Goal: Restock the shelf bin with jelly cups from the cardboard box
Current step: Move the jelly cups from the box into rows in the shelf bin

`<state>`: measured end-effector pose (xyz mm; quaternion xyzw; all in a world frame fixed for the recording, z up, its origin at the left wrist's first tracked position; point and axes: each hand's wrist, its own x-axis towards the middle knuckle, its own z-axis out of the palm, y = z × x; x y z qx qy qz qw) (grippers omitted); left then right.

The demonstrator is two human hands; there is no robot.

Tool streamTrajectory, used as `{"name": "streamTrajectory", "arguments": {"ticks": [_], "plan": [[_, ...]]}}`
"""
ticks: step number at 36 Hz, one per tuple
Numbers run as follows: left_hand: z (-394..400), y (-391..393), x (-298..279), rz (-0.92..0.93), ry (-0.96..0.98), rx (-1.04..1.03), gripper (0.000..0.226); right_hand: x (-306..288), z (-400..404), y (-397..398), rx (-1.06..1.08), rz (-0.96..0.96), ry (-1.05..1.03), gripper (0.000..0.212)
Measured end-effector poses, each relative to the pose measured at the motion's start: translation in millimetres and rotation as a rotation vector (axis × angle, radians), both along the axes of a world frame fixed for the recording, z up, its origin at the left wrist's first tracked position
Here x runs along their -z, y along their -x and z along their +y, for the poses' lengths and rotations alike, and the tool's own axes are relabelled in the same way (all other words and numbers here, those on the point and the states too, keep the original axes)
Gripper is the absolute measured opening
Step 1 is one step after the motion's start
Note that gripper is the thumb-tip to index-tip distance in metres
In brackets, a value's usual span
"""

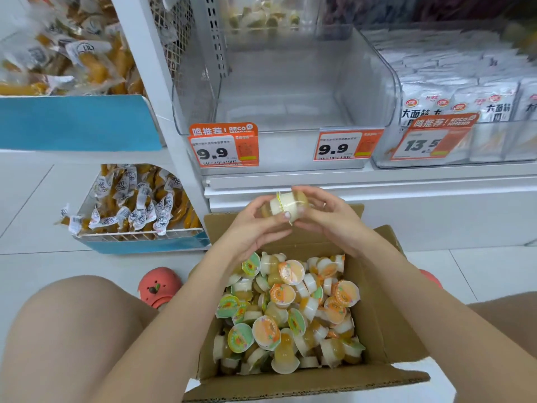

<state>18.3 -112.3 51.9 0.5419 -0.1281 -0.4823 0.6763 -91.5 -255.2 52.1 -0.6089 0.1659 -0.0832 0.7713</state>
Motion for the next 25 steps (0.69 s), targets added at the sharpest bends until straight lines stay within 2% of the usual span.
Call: {"name": "streamTrajectory", "arguments": {"ticks": [4,9,13,18,20,22,25], "plan": [[6,5,-18,0.097,0.036,0.014,0.059,-17,2,6,-0.059,-0.008,0.181,0.053],[11,4,-47,-0.033,-0.027,0.114,0.042,-42,10,4,-0.092,-0.025,0.499,0.061],[12,-7,-77,-0.098,-0.007,0.166,0.058,-71,12,-3,-0.095,-0.063,0.597,0.059],[13,-25,-110,-0.04,0.118,0.144,0.049,-114,11,-26,-0.075,-0.09,0.77,0.052],[10,-32,-124,-0.088,0.149,0.091,0.046,-132,6,-40,-0.043,-0.115,0.796,0.047],[5,-42,-134,-0.343,0.11,-0.049,0.035,-150,-2,-58,0.016,-0.126,0.751,0.042],[5,-70,-135,-1.093,-0.013,-0.337,0.019,-171,-24,-95,0.138,-0.101,0.711,0.039]]}}
